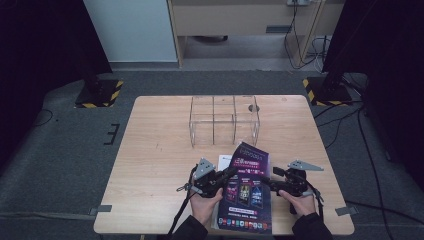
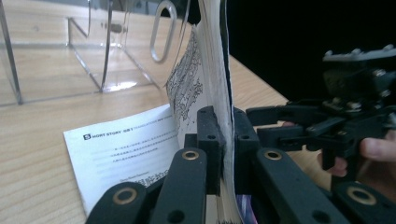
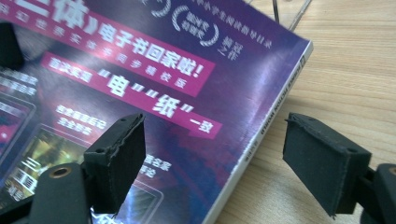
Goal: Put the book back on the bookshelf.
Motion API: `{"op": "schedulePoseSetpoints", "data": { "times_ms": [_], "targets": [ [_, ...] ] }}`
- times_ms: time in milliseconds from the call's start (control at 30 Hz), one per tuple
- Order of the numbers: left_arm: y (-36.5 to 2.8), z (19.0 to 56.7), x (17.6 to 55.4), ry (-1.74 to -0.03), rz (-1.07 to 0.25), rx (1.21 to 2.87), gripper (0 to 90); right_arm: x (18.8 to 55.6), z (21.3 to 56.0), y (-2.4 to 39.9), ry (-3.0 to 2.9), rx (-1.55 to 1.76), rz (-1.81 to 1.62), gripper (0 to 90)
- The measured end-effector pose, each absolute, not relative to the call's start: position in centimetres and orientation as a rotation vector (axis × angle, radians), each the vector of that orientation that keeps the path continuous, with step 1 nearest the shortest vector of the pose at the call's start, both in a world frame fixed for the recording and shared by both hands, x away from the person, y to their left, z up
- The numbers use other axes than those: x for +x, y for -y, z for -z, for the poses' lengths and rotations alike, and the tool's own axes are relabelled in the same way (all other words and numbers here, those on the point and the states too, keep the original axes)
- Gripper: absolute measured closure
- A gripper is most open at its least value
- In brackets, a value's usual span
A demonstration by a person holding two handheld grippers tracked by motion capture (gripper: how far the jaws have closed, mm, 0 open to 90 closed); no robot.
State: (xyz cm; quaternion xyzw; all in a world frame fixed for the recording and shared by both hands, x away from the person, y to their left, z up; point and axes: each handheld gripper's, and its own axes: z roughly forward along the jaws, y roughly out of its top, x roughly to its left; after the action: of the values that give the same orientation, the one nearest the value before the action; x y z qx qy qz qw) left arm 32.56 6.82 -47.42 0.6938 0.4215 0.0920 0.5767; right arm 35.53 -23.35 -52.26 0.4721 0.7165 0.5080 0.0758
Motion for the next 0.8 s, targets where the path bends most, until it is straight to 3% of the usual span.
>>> {"op": "schedulePoseSetpoints", "data": {
  "times_ms": [800],
  "targets": [
    [-7.3,46.2,32.2,-0.904,-0.21,1.58,85.0,36.1,53.4,21.4,-2.32,1.441,-1.757,23.1]
  ]
}}
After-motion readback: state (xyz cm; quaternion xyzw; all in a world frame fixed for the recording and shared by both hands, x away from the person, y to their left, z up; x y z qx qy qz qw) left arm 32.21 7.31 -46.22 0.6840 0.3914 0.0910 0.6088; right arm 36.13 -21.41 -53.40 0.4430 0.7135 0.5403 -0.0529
